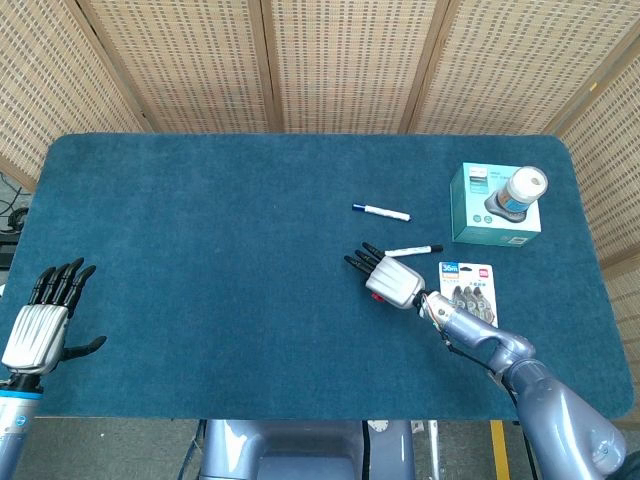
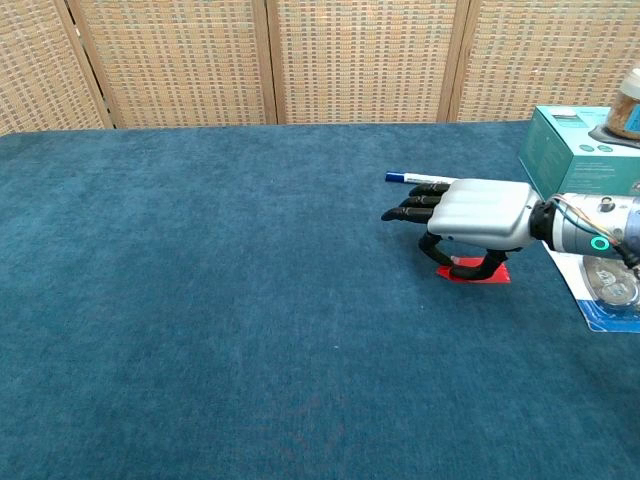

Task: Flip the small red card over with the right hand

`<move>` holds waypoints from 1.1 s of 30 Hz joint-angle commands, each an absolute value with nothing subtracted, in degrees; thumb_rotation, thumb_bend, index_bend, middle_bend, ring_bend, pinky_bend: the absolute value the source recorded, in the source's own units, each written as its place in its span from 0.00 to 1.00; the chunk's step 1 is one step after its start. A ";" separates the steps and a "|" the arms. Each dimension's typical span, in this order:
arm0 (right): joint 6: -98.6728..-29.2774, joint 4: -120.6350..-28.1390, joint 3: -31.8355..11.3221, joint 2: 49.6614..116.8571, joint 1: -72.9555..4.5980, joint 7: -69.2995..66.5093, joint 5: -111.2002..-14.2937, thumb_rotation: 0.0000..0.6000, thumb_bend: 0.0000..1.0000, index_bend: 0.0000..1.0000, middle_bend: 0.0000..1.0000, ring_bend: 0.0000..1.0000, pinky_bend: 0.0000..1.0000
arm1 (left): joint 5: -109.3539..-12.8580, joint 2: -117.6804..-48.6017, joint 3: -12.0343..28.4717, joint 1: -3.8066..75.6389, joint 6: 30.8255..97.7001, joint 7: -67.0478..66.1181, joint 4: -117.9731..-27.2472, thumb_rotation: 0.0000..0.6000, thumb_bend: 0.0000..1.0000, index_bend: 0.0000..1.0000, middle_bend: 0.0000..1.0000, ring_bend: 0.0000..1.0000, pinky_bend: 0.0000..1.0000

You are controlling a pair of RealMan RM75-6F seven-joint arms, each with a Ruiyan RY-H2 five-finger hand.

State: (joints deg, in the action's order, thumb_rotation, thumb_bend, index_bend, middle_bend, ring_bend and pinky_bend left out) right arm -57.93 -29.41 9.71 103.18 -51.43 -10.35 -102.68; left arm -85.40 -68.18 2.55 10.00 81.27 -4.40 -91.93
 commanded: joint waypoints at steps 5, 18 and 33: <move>-58.62 -29.64 9.72 102.73 -51.23 -10.03 -102.63 1.00 0.68 0.69 0.01 0.00 0.00 | -85.43 -68.20 2.52 9.99 81.28 -4.41 -91.92 1.00 0.02 0.00 0.00 0.00 0.00; -61.49 -32.16 11.15 97.87 -48.54 -9.36 -103.03 1.00 0.68 0.69 0.01 0.00 0.00 | -85.67 -68.19 2.44 10.00 81.34 -4.26 -91.90 1.00 0.02 0.00 0.00 0.00 0.00; -69.77 -35.16 13.29 88.44 -41.07 -8.04 -103.60 1.00 0.69 0.69 0.01 0.00 0.00 | -86.60 -68.50 2.23 9.87 82.05 -4.69 -91.79 1.00 0.02 0.00 0.00 0.00 0.00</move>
